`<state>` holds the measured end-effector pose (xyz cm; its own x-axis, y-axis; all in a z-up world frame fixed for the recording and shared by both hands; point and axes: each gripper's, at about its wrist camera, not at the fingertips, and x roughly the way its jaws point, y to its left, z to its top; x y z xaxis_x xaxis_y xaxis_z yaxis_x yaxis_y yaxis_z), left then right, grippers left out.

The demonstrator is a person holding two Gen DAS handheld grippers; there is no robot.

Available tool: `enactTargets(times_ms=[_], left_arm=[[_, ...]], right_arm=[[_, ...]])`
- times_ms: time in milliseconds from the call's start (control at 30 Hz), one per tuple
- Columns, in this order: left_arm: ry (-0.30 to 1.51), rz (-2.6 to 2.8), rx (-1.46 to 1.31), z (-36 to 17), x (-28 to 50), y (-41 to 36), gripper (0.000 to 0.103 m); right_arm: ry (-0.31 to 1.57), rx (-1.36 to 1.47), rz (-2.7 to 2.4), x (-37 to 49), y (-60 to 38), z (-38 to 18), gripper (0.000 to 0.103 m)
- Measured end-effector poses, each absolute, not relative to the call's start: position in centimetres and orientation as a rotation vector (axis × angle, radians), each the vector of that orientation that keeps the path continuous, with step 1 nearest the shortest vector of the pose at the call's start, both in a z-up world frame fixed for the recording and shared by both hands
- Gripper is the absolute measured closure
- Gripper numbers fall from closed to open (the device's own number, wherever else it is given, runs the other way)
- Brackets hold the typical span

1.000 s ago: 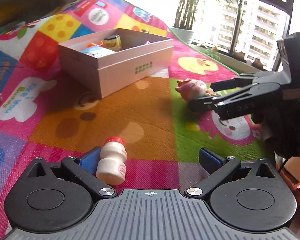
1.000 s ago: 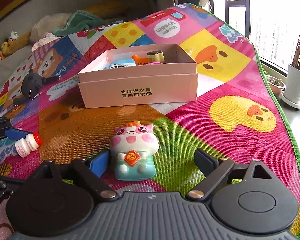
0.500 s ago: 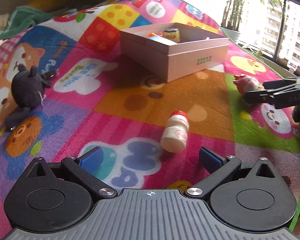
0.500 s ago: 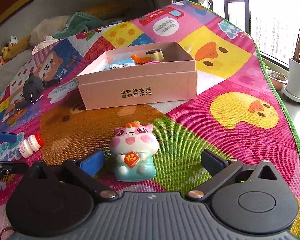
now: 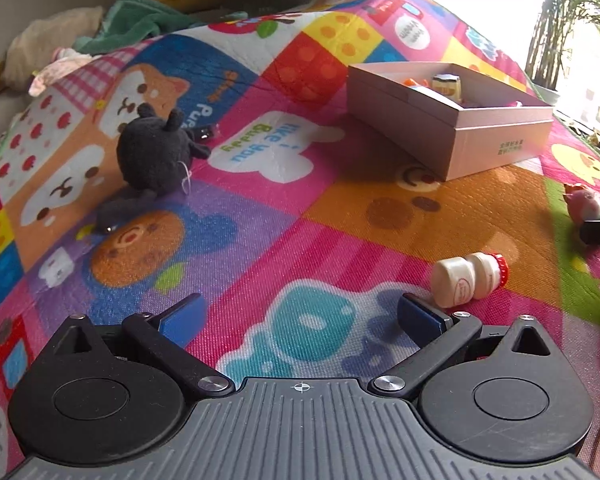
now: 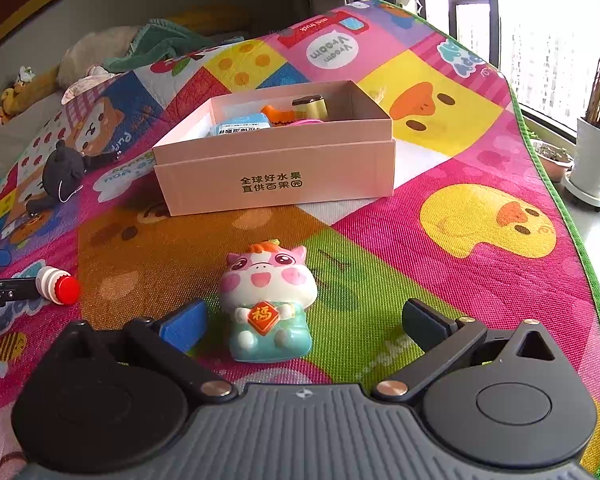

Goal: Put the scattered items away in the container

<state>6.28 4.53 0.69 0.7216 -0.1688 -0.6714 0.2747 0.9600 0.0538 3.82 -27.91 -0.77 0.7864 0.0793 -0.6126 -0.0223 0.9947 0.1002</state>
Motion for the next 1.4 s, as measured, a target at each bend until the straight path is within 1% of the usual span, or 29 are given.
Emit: enactTargets(times_ms=[167, 433, 700, 867, 900, 933, 967, 1000, 1033, 1067, 1100, 1167, 1267, 1400], left_arm=[[0.768, -0.344, 0.038, 0.9, 4.3, 3.5, 0.000], [0.744, -0.315, 0.052, 0.5, 3.2, -1.1, 0.000], [0.723, -0.280, 0.063, 0.5, 3.3, -1.7, 0.000], [0.658, -0.301, 0.077, 1.1, 3.6, -2.5, 0.000], [0.642, -0.296, 0.081, 1.3, 3.8, -2.7, 0.005], [0.633, -0.289, 0.085, 1.5, 3.9, -2.8, 0.026], [0.632, -0.285, 0.089, 1.5, 4.1, -2.9, 0.036], [0.636, -0.285, 0.088, 1.6, 4.2, -3.0, 0.037], [0.639, -0.288, 0.085, 1.5, 4.2, -2.9, 0.030], [0.638, -0.290, 0.085, 1.5, 4.2, -2.9, 0.028], [0.637, -0.292, 0.090, 1.5, 4.1, -3.0, 0.026], [0.641, -0.296, 0.091, 1.4, 4.1, -3.0, 0.026], [0.652, -0.295, 0.084, 1.2, 4.3, -2.9, 0.028], [0.675, -0.299, 0.085, 0.9, 4.6, -2.9, 0.038]], right_arm=[[0.664, 0.090, 0.056, 3.8, -27.9, -0.8, 0.000], [0.664, 0.089, 0.056, 3.8, -27.9, -0.8, 0.000], [0.690, 0.007, 0.076, 4.1, -26.6, -0.8, 0.000], [0.683, 0.026, 0.082, 3.9, -26.9, -0.7, 0.000], [0.681, 0.030, 0.083, 3.9, -27.0, -0.8, 0.000], [0.679, 0.034, 0.084, 3.9, -27.0, -0.7, 0.000], [0.678, 0.037, 0.084, 3.9, -27.1, -0.7, 0.000], [0.677, 0.040, 0.086, 3.8, -27.1, -0.7, 0.000], [0.676, 0.043, 0.087, 3.8, -27.2, -0.7, 0.000], [0.675, 0.046, 0.088, 3.8, -27.2, -0.7, 0.000], [0.674, 0.048, 0.089, 3.8, -27.3, -0.7, 0.000], [0.672, 0.053, 0.091, 3.8, -27.3, -0.7, 0.000], [0.671, 0.057, 0.092, 3.8, -27.4, -0.7, 0.000], [0.688, 0.034, 0.069, 4.0, -27.1, -0.7, 0.000]])
